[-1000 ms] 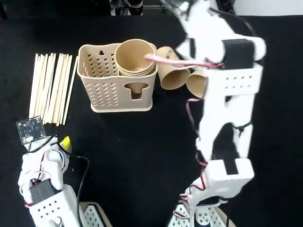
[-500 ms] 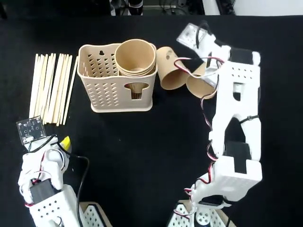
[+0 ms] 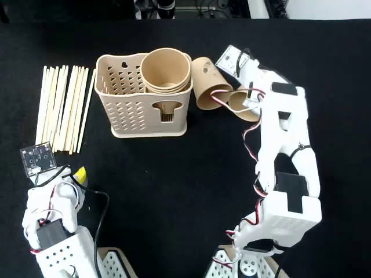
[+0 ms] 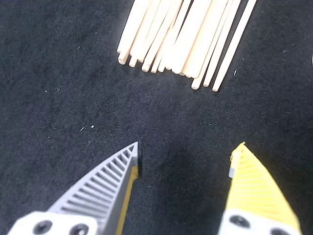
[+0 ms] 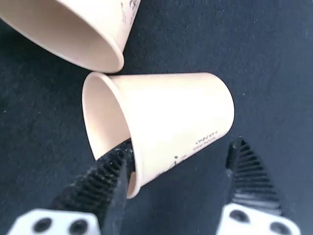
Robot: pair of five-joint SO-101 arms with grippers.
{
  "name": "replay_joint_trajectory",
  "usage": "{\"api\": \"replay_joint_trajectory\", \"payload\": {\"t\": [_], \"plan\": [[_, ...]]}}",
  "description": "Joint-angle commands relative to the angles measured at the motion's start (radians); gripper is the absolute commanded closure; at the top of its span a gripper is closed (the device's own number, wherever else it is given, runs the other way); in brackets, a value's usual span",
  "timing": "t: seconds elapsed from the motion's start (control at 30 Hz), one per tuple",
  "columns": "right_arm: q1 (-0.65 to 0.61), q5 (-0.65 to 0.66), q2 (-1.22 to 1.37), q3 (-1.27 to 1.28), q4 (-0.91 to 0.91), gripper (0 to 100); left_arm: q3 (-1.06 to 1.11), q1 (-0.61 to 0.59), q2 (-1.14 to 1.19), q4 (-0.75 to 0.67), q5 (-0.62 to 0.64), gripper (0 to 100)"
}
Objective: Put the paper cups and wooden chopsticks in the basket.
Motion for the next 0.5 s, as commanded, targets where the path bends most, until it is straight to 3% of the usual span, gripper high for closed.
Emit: {"api": "replay_joint_trajectory", "payload": {"t": [0.0, 0.2, 0.47], "plan": [[0.015, 0.006, -0.013, 0.025, -0.104, 75.0, 0.018, 0.008, -0.006, -0.003, -0.006, 70], [0.032, 0.008, -0.022, 0.076, -0.226, 99.2, 0.018, 0.008, -0.006, -0.003, -0.006, 70], [0.086, -0.098, -0.125, 0.073, -0.183, 98.6, 0.018, 0.008, -0.006, -0.003, -0.006, 70]]}}
